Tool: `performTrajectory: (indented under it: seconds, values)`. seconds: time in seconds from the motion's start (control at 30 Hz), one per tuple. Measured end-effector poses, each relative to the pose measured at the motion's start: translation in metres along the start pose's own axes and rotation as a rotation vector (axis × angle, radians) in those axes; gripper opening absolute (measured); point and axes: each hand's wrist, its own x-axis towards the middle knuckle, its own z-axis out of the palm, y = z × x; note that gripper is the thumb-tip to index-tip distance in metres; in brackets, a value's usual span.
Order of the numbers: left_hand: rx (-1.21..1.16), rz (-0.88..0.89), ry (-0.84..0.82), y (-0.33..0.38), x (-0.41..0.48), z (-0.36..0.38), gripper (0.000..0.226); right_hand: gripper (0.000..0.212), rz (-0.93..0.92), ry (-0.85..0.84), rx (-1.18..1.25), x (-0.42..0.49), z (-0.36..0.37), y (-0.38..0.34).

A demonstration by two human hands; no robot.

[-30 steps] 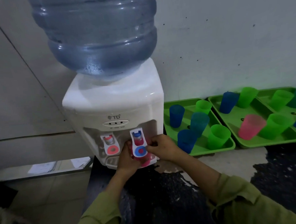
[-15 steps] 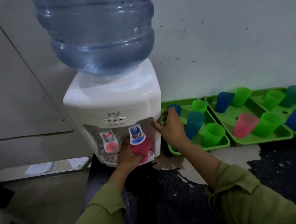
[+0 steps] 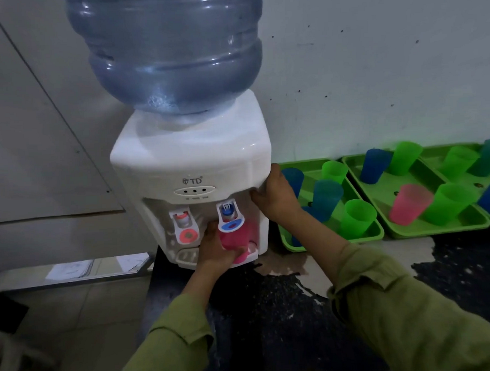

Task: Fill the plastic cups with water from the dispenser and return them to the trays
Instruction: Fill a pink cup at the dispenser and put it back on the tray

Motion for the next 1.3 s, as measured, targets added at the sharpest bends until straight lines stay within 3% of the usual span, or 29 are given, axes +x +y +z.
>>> performTrajectory:
  seconds: [1.3]
  values:
    - [-0.066,0.010,0.036,-0.0011,-0.0012,0.0015,0.079,0.059,-0.038,-0.019,-0.027,-0.0023,-0.0028,0.0025]
